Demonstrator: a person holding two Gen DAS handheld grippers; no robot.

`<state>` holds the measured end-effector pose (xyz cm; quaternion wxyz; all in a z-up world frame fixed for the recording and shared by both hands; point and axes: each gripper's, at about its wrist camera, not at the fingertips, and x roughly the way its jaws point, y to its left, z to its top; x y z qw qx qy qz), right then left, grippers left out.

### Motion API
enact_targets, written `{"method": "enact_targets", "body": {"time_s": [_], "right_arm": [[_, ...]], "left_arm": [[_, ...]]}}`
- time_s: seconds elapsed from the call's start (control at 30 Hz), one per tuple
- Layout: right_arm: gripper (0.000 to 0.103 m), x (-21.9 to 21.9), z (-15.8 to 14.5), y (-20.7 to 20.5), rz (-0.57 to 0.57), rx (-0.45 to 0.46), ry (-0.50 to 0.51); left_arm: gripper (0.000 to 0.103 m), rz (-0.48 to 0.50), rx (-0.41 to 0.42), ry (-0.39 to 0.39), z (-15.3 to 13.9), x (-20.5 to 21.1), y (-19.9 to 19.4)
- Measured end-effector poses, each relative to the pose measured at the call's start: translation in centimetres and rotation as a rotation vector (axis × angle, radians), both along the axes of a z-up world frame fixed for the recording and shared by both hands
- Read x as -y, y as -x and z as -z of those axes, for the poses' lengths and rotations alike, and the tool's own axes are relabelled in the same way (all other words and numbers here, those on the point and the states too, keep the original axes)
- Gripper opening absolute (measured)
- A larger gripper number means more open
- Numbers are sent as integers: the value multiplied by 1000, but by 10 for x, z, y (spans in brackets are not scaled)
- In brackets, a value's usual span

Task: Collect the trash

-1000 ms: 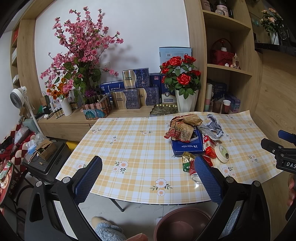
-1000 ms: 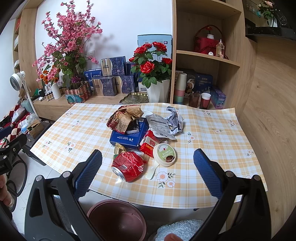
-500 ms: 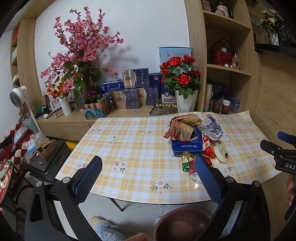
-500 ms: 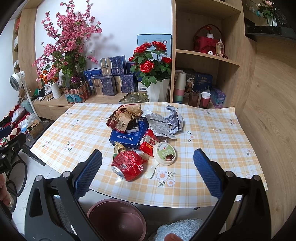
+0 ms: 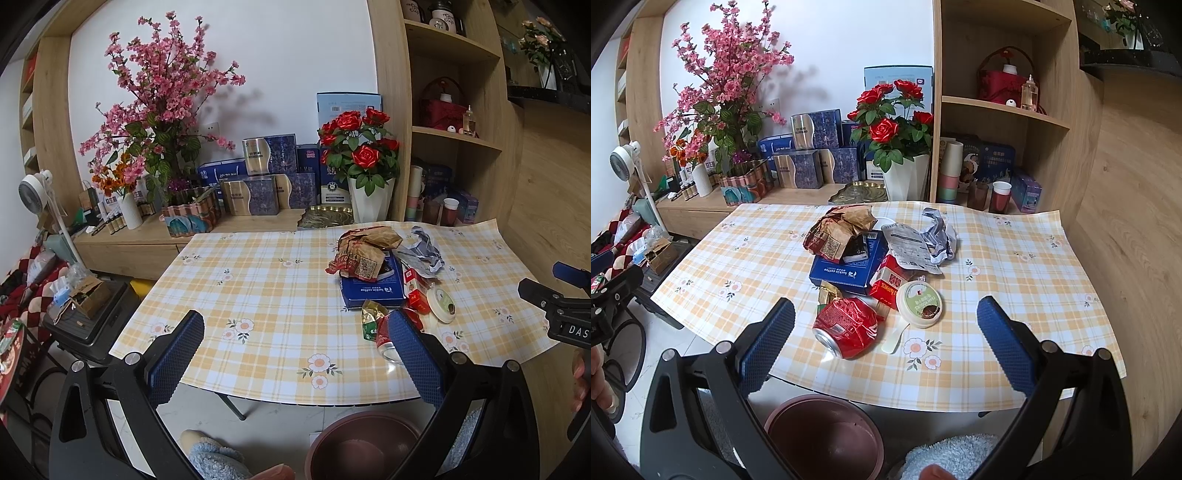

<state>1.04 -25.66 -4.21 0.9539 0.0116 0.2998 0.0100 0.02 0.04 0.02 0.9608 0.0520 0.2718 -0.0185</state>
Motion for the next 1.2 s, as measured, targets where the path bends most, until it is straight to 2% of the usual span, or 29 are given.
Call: {"method": "enact_targets", "body": {"time_s": [0.43,0.63,0.7,0.8,0.97,1.07,1.2], "right_arm": [[97,2,1,-6,-1,-15,-27],[97,9,15,-2,2,-6,-31],[97,14,11,-7,5,-10,-33],[97,23,20,-14,38,-18,-45],[98,35,33,-26,61,-35,-93],[98,41,42,-36,72,-54,-114],[98,54,54,-53,82,-69,-166]], "left_arm": [[98,0,-17,12,8,6,-4],[98,13,-49,74,23,-5,-14],[98,29,-67,117,31,-9,-19],[98,35,-96,177,41,-15,-28],[98,48,-10,165,45,-15,-39],[98,66,19,185,47,-14,-52],[98,101,-67,247,57,-12,-89]]}}
